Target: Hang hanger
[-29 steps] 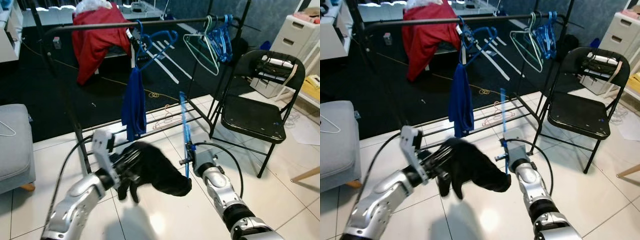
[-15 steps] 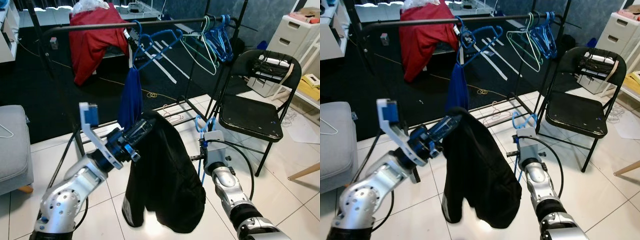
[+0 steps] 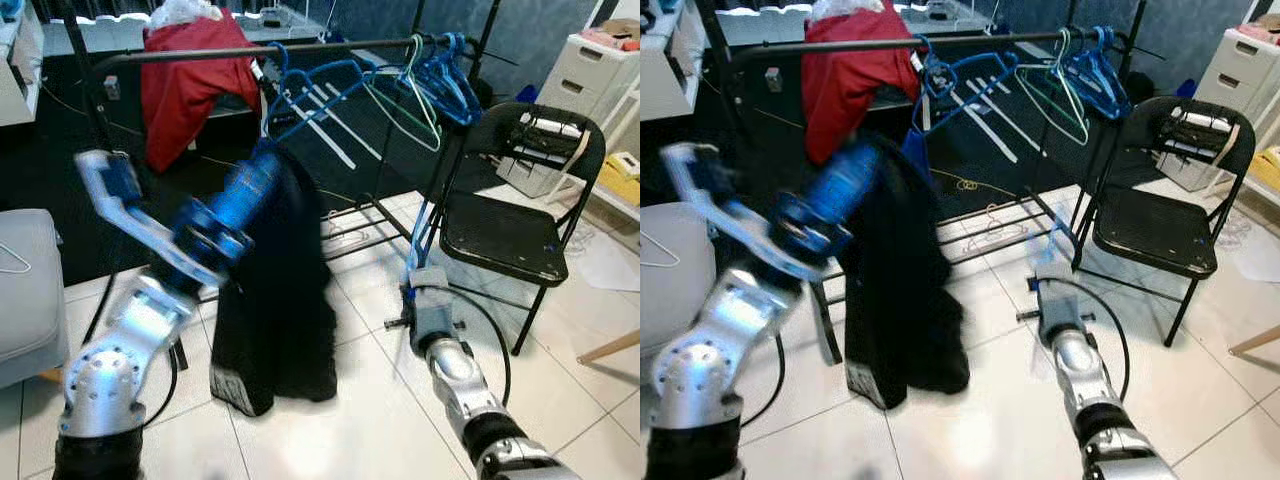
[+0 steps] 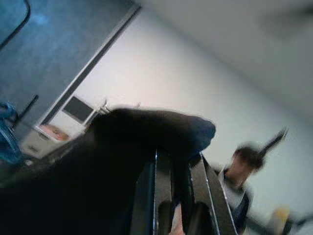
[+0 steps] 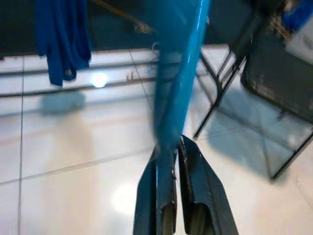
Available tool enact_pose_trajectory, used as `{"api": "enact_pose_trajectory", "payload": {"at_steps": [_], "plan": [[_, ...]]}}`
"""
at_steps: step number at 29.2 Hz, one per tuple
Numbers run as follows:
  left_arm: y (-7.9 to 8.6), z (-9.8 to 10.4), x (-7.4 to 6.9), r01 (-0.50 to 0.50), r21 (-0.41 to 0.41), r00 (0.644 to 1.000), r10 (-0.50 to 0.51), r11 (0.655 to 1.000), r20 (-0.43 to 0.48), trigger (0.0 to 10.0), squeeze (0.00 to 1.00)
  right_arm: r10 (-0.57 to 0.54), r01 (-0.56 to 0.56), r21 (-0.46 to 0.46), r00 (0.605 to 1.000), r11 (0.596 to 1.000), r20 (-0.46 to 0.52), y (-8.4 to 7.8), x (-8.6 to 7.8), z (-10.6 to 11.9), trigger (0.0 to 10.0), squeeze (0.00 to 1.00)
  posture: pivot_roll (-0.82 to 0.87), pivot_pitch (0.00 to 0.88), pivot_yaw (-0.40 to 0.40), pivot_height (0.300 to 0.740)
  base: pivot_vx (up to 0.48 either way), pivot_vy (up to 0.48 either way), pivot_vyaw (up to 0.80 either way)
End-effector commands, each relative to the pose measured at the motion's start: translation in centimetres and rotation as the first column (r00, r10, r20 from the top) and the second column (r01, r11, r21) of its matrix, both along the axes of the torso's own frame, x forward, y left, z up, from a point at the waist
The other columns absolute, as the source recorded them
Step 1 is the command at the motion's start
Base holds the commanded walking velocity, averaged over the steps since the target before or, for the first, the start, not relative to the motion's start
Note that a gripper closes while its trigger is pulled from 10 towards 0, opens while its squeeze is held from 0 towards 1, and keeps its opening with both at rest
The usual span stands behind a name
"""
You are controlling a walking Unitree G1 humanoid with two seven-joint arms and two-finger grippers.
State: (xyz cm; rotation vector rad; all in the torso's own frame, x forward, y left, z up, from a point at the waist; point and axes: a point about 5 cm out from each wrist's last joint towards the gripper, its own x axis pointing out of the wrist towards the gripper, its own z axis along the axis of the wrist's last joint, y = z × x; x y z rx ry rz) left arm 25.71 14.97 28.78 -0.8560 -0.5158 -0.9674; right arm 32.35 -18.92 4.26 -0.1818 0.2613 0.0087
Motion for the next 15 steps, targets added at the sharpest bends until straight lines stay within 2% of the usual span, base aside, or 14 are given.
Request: {"api": "enact_pose_trajectory", "payload": {"at_steps": [1,2,3,4,7,8,9,11,12,13,14,15], "plan": [[-0.8,-0.7,-0.2,0.032,0.053,0.999,-0.031,0.998,-0.019,10.0,0.0,-0.031,0.031,0.029,1.0,0.999,-0.003,-0.3,0.0,0.0,10.0,0.0,-0.06,0.081,-0.06,0.74,0.0,0.0,0.0],[-1.9,-3.4,0.4,0.018,0.306,0.995,0.014,0.952,-0.103,10.0,0.0,-0.046,0.046,0.049,0.999,0.998,0.008,-0.5,0.1,0.2,10.0,0.0,-0.06,0.085,-0.058,0.74,0.0,0.0,0.0],[-1.9,-3.4,0.4,0.018,0.306,0.995,0.014,0.952,-0.103,10.0,0.0,-0.046,0.046,0.049,0.999,0.998,0.008,-0.5,0.1,0.2,10.0,0.0,-0.06,0.085,-0.058,0.74,0.0,0.0,0.0],[-2.6,-8.4,1.2,0.019,0.617,0.972,0.129,0.787,-0.194,10.0,0.0,-0.056,0.054,0.059,0.998,0.997,0.025,-0.6,0.3,0.6,10.0,0.0,-0.06,0.089,-0.055,0.74,0.0,0.0,0.0],[-2.6,-8.4,1.2,0.019,0.617,0.972,0.129,0.787,-0.194,10.0,0.0,-0.056,0.054,0.059,0.998,0.997,0.025,-0.6,0.3,0.6,10.0,0.0,-0.06,0.089,-0.055,0.74,0.0,0.0,0.0],[-1.8,-12.8,1.6,0.026,0.807,0.937,0.267,0.59,-0.226,10.0,0.0,-0.062,0.06,0.063,0.997,0.996,0.044,-0.8,0.5,1.0,10.0,0.0,-0.07,0.093,-0.054,0.74,0.0,0.0,0.0],[-0.6,-16.1,1.7,0.034,0.904,0.897,0.385,0.427,-0.216,10.0,0.0,-0.066,0.062,0.066,0.996,0.996,0.058,-1.0,0.7,1.3,10.0,0.0,-0.07,0.096,-0.055,0.74,0.0,0.0,0.0],[-0.6,-16.1,1.7,0.034,0.904,0.897,0.385,0.427,-0.216,10.0,0.0,-0.066,0.062,0.066,0.996,0.996,0.058,-1.0,0.7,1.3,10.0,0.0,-0.07,0.096,-0.055,0.74,0.0,0.0,0.0],[0.7,-17.9,2.1,0.017,0.936,0.846,0.494,0.353,-0.202,10.0,0.0,-0.063,0.058,0.071,0.995,0.996,0.072,-1.0,0.9,1.6,10.0,0.0,-0.07,0.096,-0.055,0.74,0.0,0.0,0.0],[0.7,-17.9,2.1,0.017,0.936,0.846,0.494,0.353,-0.202,10.0,0.0,-0.063,0.058,0.071,0.995,0.996,0.072,-1.0,0.9,1.6,10.0,0.0,-0.07,0.096,-0.055,0.74,0.0,0.0,0.0],[2.1,-19.3,2.7,-0.03,0.945,0.751,0.632,0.324,-0.193,10.0,0.0,-0.035,0.024,0.116,0.995,0.993,0.096,-0.4,1.1,2.0,10.0,0.0,-0.06,0.099,-0.056,0.74,0.0,0.0,0.0],[2.1,-19.3,2.7,-0.03,0.945,0.751,0.632,0.324,-0.193,10.0,0.0,-0.035,0.024,0.116,0.995,0.993,0.096,-0.4,1.1,2.0,10.0,0.0,-0.06,0.099,-0.056,0.74,0.0,0.0,0.0]]}}
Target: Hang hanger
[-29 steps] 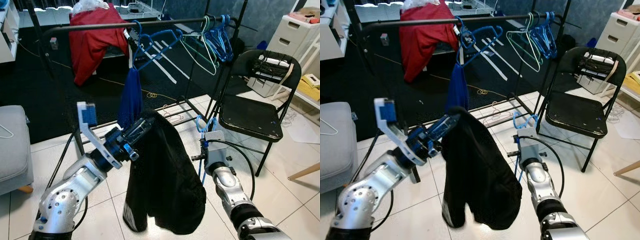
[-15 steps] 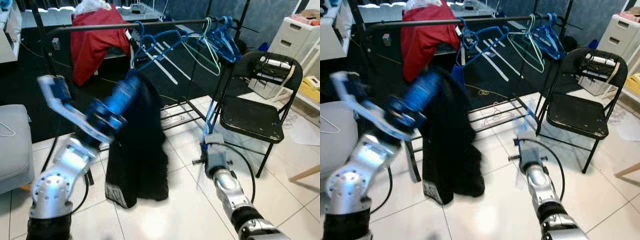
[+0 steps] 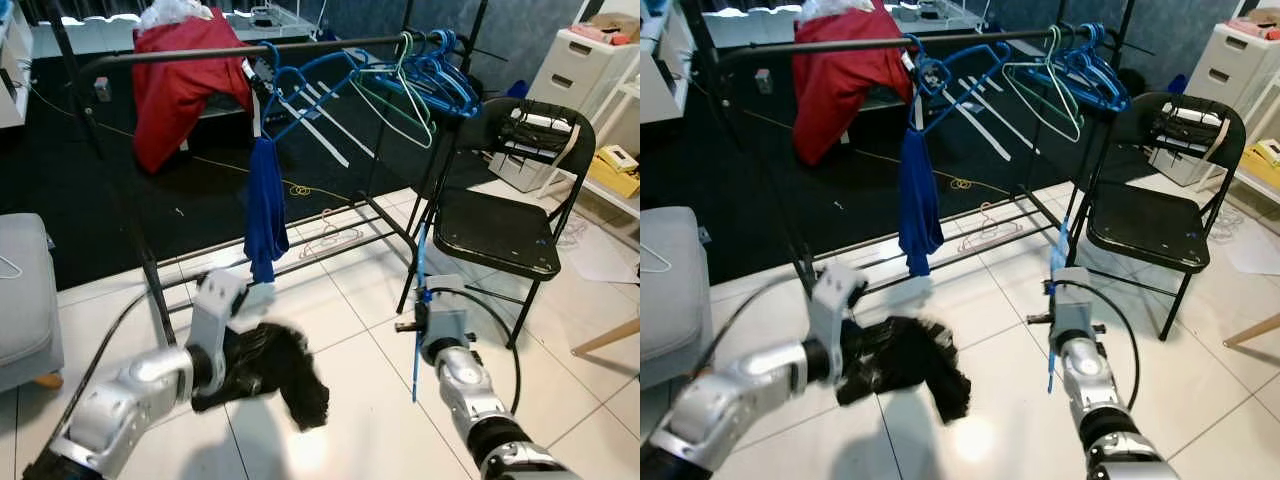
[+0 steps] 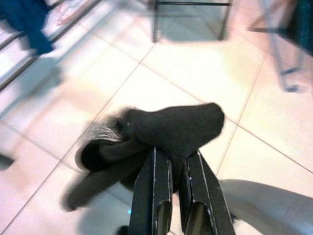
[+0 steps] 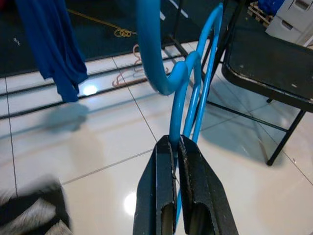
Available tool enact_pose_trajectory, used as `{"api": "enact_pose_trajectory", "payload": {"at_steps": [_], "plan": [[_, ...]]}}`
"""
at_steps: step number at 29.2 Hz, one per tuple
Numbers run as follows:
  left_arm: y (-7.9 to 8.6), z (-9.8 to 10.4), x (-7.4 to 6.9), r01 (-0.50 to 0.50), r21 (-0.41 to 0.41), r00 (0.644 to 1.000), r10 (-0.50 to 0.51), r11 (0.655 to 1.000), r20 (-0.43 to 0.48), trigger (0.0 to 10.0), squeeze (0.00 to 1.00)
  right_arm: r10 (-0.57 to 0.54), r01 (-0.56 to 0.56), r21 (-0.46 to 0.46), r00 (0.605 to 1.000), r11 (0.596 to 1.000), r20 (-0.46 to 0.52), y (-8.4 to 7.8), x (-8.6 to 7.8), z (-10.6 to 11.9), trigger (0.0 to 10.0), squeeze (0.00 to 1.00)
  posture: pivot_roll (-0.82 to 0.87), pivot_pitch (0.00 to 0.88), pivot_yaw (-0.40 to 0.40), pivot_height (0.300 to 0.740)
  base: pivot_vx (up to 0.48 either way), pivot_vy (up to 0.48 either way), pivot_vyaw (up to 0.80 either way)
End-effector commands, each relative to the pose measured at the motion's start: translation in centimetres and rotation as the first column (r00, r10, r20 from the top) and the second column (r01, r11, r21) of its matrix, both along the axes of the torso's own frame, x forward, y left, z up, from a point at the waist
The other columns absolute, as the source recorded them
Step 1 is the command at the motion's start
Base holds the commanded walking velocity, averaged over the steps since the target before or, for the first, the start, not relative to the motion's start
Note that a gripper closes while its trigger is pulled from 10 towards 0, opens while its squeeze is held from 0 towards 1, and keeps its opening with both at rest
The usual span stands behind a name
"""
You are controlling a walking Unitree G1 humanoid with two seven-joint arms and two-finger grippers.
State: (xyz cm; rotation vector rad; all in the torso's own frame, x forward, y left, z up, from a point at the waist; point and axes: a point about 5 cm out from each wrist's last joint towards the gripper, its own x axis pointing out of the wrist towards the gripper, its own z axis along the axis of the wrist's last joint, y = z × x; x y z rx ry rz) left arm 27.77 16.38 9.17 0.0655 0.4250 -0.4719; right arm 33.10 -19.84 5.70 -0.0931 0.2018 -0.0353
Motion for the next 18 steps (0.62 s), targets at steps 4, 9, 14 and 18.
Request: {"api": "enact_pose_trajectory", "payload": {"at_steps": [4,9,14,18], "plan": [[2.2,-1.8,1.0,-0.328,-0.056,0.944,0.329,0.943,0.022,10.0,0.0,0.111,-0.12,0.132,0.991,0.984,0.074,2.2,0.4,1.0,10.0,0.0,-0.07,0.102,-0.049,0.74,0.0,0.0,0.0],[2.4,-2.5,0.9,-0.385,-0.066,0.922,0.387,0.92,0.02,10.0,0.0,0.167,-0.182,0.171,0.981,0.968,0.098,3.1,0.3,1.1,10.0,0.0,-0.08,0.101,-0.045,0.74,0.0,0.0,0.0],[2.0,-3.3,0.7,-0.447,-0.088,0.891,0.452,0.89,0.046,10.0,0.0,0.283,-0.307,0.133,0.944,0.942,0.171,4.9,0.1,2.2,10.0,0.0,-0.08,0.103,-0.045,0.74,0.0,0.0,0.0],[2.0,-3.2,0.9,-0.465,-0.113,0.878,0.474,0.878,0.063,10.0,0.0,0.295,-0.325,0.131,0.933,0.937,0.207,5.2,0.1,3.0,10.0,0.0,-0.08,0.103,-0.045,0.74,0.0,0.0,0.0]]}}
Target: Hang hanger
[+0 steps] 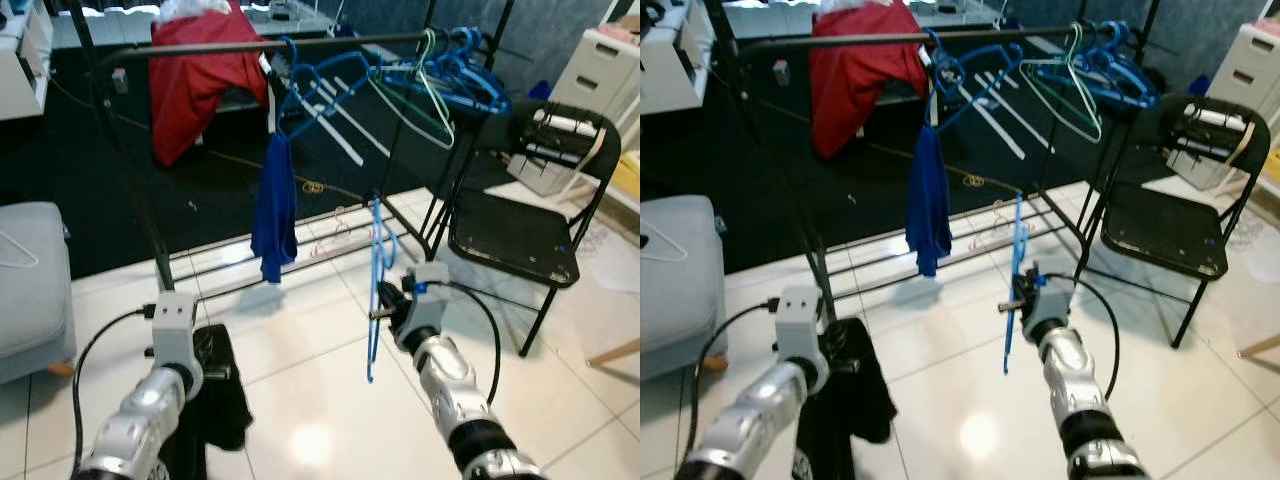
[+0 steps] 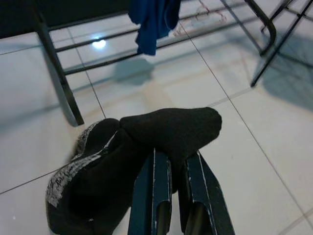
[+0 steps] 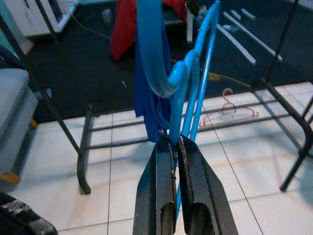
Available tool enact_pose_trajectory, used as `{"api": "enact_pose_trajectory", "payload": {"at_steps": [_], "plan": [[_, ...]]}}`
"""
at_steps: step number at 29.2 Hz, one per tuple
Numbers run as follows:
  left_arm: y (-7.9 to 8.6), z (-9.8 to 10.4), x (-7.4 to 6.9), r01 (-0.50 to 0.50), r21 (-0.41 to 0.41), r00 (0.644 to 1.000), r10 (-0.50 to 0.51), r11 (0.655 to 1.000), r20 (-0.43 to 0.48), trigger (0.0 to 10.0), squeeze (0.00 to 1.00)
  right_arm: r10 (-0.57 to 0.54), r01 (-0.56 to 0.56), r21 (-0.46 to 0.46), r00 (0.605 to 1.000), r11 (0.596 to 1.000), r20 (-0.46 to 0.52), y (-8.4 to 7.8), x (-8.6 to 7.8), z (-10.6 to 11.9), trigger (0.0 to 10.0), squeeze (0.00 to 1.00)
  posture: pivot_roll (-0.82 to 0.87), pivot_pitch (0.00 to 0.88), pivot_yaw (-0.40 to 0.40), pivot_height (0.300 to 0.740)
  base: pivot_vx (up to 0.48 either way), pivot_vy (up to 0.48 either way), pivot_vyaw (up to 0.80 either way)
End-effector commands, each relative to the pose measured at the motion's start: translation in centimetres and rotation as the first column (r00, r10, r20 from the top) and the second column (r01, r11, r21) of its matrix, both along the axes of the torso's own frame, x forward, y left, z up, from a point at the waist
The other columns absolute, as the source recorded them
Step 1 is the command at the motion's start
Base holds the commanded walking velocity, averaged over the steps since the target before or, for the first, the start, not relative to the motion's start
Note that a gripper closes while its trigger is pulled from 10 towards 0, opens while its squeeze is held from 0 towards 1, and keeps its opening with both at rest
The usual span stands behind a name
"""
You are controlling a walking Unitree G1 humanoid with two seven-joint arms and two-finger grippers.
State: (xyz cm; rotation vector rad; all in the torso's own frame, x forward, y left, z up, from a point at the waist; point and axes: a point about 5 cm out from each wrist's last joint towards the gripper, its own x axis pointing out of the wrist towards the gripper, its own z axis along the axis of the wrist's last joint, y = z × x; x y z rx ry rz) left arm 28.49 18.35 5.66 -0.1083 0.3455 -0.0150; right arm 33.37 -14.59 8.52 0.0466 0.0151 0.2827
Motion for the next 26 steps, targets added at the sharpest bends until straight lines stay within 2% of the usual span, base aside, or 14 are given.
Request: {"api": "enact_pose_trajectory", "payload": {"at_steps": [1,3,10,18,26], "plan": [[0.0,0.3,0.2,-0.011,0.001,0.999,0.011,1.0,0.03,10.0,0.0,0.006,-0.006,-0.002,1.0,1.0,0.014,0.0,-0.1,0.2,10.0,0.0,-0.08,0.103,-0.045,0.74,0.0,0.0,0.0],[0.1,1.0,0.8,-0.039,-0.004,0.994,0.039,0.999,0.1,10.0,0.0,0.016,-0.018,0.025,0.996,1.0,0.088,0.1,0.3,1.8,10.0,0.0,-0.08,0.1,-0.046,0.74,0.0,0.0,0.0],[-0.4,2.8,2.0,-0.089,-0.078,0.971,0.104,0.993,0.213,10.0,0.0,0.07,-0.072,0.006,0.985,0.997,0.156,0.5,0.5,3.3,10.0,0.0,-0.08,0.098,-0.05,0.74,0.0,0.0,0.11],[-1.1,3.5,2.4,-0.076,-0.098,0.965,0.098,0.992,0.243,10.0,0.0,0.11,-0.108,-0.021,0.98,0.994,0.165,1.0,0.2,3.3,10.0,0.0,-0.08,0.098,-0.049,0.74,0.225,0.0,0.8],[-1.3,3.6,2.7,-0.082,-0.106,0.958,0.107,0.991,0.265,10.0,0.0,0.13,-0.129,-0.015,0.978,0.992,0.162,0.8,-0.1,3.4,10.0,0.0,-0.09,0.094,-0.051,0.74,0.334,0.0,0.0]]}}
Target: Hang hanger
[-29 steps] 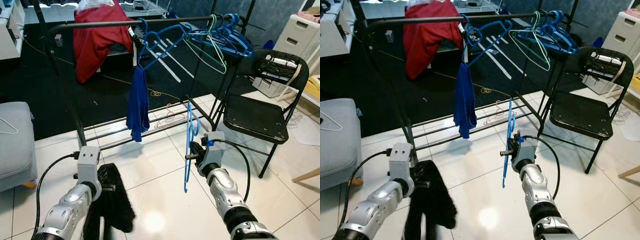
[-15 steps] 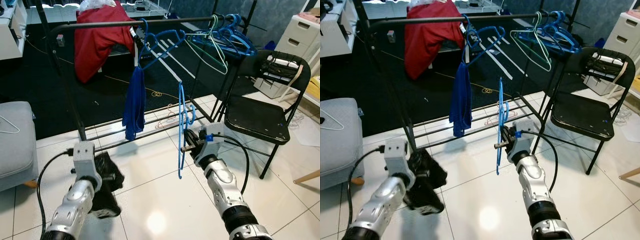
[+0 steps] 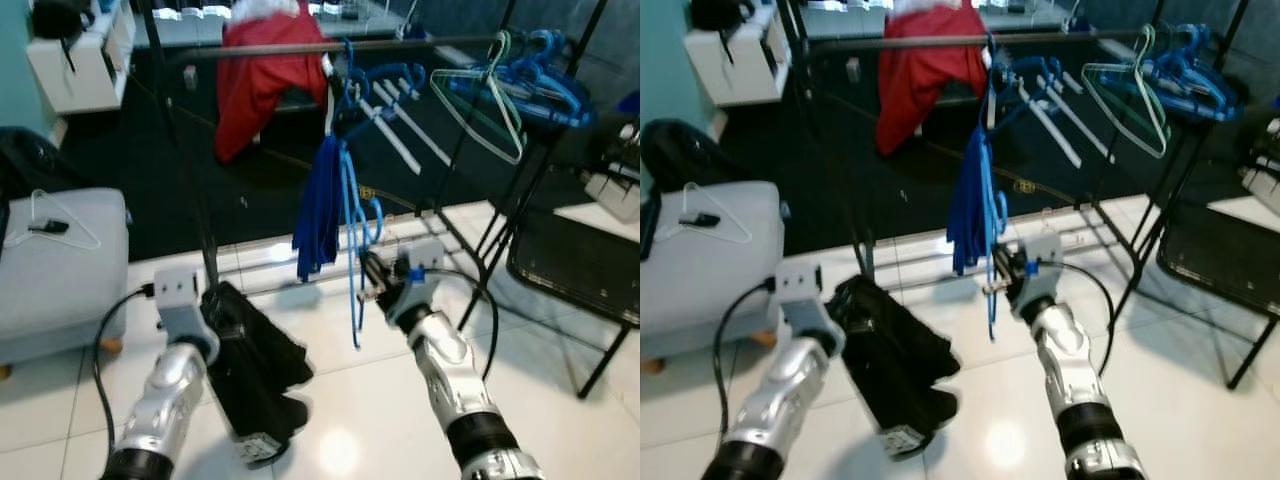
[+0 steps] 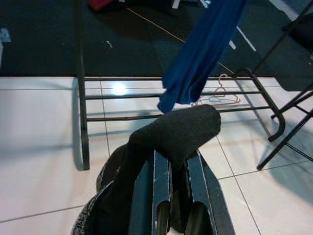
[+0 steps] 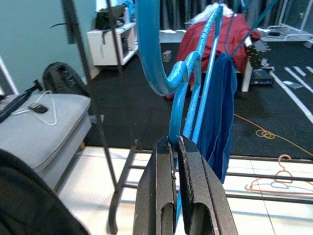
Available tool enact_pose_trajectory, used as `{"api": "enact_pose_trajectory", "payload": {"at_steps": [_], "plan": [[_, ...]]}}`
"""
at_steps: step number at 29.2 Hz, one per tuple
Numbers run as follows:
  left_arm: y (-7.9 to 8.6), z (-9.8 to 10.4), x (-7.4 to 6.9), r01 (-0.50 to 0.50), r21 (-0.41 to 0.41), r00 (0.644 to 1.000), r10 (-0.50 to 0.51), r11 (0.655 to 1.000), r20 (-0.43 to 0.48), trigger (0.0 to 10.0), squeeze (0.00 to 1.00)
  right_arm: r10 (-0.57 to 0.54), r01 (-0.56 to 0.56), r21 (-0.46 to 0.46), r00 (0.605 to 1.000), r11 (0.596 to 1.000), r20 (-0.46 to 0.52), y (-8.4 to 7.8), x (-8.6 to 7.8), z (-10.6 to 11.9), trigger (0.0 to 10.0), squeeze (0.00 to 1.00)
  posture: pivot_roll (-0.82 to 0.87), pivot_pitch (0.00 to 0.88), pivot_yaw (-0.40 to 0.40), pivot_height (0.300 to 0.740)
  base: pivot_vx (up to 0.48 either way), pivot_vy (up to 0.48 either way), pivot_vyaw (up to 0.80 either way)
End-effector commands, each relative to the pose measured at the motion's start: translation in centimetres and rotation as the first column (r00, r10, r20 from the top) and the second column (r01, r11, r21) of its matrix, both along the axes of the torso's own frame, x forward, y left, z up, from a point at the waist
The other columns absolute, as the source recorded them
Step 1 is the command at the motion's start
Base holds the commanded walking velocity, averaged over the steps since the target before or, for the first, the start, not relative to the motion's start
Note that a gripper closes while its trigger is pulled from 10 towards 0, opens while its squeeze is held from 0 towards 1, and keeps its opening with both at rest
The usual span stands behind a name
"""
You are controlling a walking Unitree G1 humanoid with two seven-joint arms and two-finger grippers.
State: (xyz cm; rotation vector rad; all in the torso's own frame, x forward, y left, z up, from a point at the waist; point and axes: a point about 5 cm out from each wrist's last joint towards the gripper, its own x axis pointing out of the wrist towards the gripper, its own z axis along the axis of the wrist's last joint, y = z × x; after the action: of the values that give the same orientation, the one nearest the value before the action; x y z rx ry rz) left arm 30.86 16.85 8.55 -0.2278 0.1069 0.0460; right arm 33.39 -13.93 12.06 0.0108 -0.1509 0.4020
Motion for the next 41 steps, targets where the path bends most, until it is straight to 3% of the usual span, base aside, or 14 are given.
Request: {"api": "enact_pose_trajectory", "payload": {"at_steps": [1,11,41], "plan": [[0.16,0.67,0.32,-0.007,0.015,0.999,0.006,1.0,0.041,10.0,0.0,0.015,-0.015,0.004,1.0,1.0,-0.008,0.15,-0.12,-0.09,10.0,0.0,-0.09,0.094,-0.051,0.74,0.337,0.0,0.0],[0.23,0.6,0.4,-0.021,0.009,0.999,0.02,1.0,0.05,10.0,0.0,0.042,-0.042,-0.029,0.999,0.999,-0.011,0.48,-0.22,-0.16,10.0,0.0,-0.09,0.085,-0.051,0.74,0.337,0.0,0.54],[-0.13,0.9,0.62,-0.002,0.03,0.998,0.0,1.0,0.07,10.0,0.0,0.058,-0.056,0.036,0.996,0.998,-0.062,-0.02,0.06,0.09,10.0,0.0,-0.09,0.096,-0.05,0.74,0.351,0.0,0.0]]}}
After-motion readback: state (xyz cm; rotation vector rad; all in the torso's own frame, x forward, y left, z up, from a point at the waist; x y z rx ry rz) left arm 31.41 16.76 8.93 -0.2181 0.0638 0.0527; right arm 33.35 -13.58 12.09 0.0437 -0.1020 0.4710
